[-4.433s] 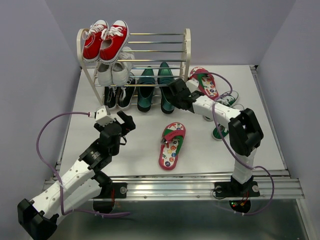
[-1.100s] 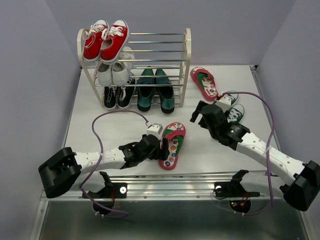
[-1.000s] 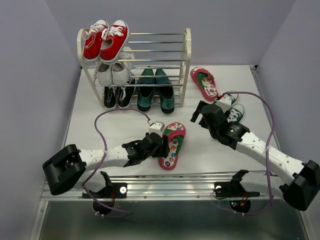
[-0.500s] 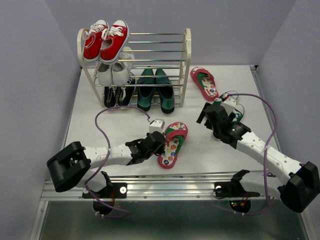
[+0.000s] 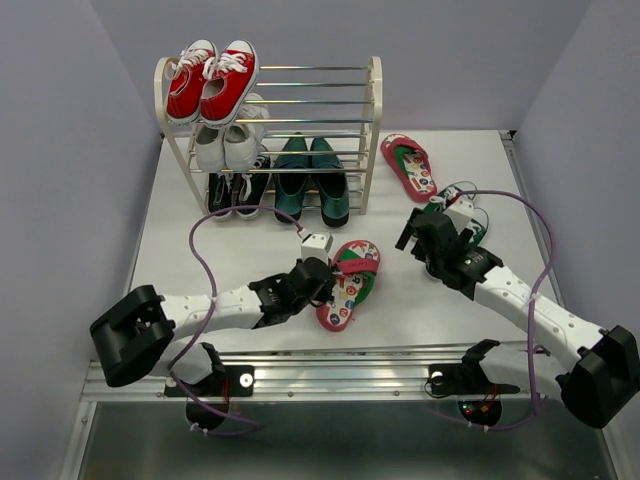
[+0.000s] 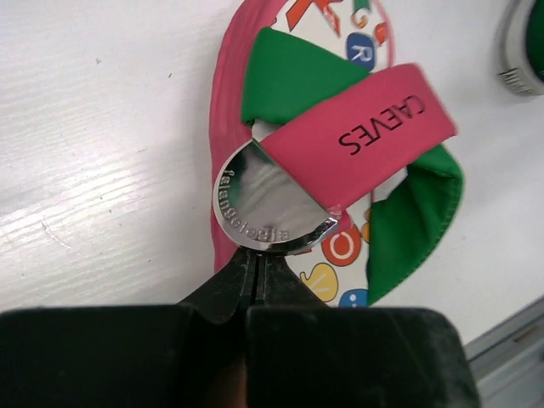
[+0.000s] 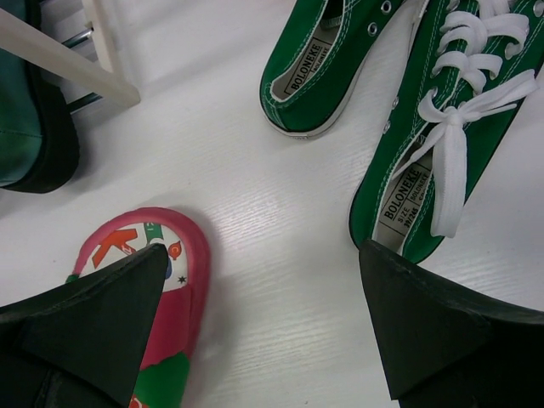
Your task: Place and organize the shoes onto the shoe shelf
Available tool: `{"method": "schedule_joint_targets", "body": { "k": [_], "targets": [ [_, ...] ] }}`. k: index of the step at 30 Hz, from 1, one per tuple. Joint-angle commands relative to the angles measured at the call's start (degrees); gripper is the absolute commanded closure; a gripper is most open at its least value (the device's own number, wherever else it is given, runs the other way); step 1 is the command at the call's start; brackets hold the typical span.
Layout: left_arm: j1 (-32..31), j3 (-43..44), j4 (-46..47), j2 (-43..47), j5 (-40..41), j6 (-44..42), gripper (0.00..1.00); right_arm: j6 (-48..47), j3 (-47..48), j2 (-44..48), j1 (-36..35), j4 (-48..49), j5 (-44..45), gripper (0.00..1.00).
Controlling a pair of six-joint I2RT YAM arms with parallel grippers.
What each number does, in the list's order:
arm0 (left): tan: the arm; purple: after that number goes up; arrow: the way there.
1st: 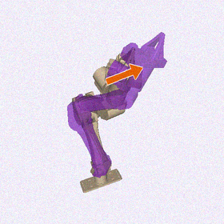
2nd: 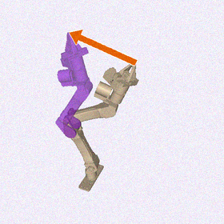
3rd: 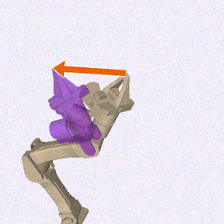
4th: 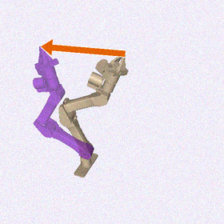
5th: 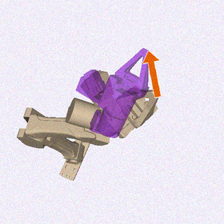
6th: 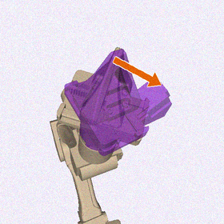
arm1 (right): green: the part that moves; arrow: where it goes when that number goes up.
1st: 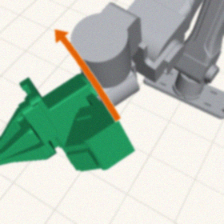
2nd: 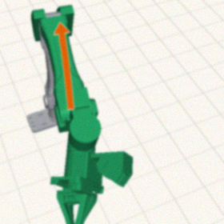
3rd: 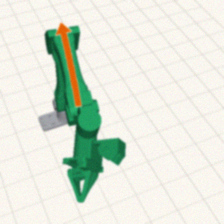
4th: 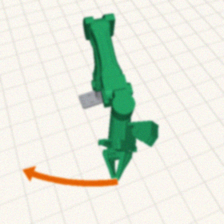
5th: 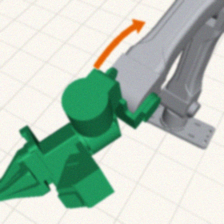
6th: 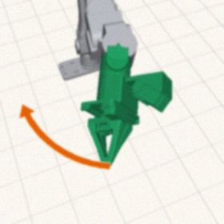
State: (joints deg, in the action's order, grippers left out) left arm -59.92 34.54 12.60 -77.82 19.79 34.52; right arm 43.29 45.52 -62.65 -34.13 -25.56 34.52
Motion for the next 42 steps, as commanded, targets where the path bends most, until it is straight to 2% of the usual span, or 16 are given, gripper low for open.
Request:
{"method": "schedule_joint_targets", "body": {
  "k": [1,5,12,20,25,28,33,42],
  "targets": [
    [-0.11,0.7,4.98,9.17,-1.24,-0.77,1.0,-0.22,-0.87,2.62,0.29,0.51,2.21,0.0],
    [-0.2,1.22,3.75,14.09,-2.13,-2.35,1.0,0.04,-1.31,3.85,0.29,0.6,3.97,0.0],
    [-0.2,4.91,-0.12,21.65,0.85,-3.85,1.0,0.31,-2.45,6.31,0.82,0.42,8.1,0.0],
    [-0.11,12.9,-6.8,24.04,17.37,0.89,1.0,-0.22,-2.36,6.67,0.82,0.6,8.19,0.0],
    [0.77,15.81,-3.9,22.37,20.37,-1.03,1.0,-0.22,-2.01,6.14,1.35,0.51,7.93,0.0],
    [4.28,18.27,-2.85,21.13,19.94,-2.35,1.0,-0.57,-1.4,5.79,1.35,0.6,7.41,0.0],
    [11.82,20.65,0.67,19.12,13.53,-5.08,1.0,-0.22,-0.96,7.37,1.35,0.6,6.96,0.0],
    [19.66,23.72,4.71,15.07,8.08,-10.0,1.0,-0.75,0.36,8.43,1.35,0.51,8.45,0.0]
  ]
}}
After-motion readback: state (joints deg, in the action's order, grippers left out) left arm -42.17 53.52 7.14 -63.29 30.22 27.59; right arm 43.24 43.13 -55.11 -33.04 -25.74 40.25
